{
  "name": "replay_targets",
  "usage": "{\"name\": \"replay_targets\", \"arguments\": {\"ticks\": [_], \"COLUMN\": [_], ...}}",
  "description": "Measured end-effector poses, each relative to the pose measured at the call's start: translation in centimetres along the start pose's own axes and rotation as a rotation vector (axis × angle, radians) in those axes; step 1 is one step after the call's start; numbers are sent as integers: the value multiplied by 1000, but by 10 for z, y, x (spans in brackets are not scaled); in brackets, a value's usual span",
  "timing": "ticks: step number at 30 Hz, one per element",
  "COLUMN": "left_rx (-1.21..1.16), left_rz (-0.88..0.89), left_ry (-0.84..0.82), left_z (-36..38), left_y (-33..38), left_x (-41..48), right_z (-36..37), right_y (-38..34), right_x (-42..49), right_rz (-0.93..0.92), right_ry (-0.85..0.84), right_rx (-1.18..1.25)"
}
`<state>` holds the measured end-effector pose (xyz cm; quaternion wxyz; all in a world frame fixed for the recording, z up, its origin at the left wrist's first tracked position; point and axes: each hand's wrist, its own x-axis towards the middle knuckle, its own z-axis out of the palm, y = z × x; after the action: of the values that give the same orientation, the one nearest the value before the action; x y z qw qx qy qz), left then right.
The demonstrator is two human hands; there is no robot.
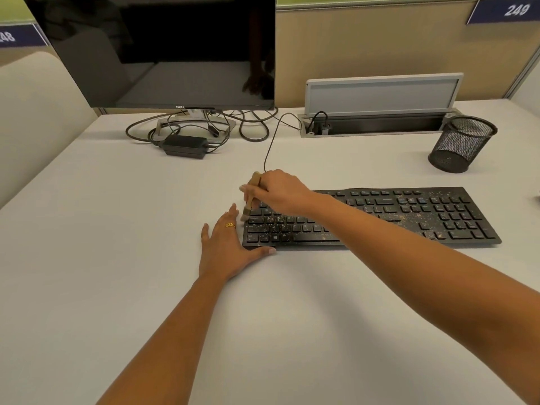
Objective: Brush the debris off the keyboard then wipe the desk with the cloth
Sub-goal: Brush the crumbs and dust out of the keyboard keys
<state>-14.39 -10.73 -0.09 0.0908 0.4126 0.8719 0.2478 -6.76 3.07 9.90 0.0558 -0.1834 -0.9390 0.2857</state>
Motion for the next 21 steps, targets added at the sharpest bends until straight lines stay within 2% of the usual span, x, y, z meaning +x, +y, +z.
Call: {"name": "replay_targets", "arguments": {"ticks": [3,5,10,13,17,21], "left_rx": [-4,-4,5,4,1,-11], "left_rz": [3,4,1,0,-1,-3], "left_ry": [-4,-4,-9,-11,-11,-14], "left_z": [0,-1,-1,-1,-2,-3], "left_y": [2,3,2,3,4,4], "left_x": [-1,-2,-1,-1,-2,-3], "right_z": [-7,-10,-9,-6,-11,-12], "right_y": [-4,-3,3,3,3,3], "right_x": [-1,0,-1,-3,0,-1], "right_rz": [-69,-97,-63,-61,-109,-100], "right_ry": [18,63,72,11,73,72], "right_rx": [-247,-316,-54,-132,-342,-130]}}
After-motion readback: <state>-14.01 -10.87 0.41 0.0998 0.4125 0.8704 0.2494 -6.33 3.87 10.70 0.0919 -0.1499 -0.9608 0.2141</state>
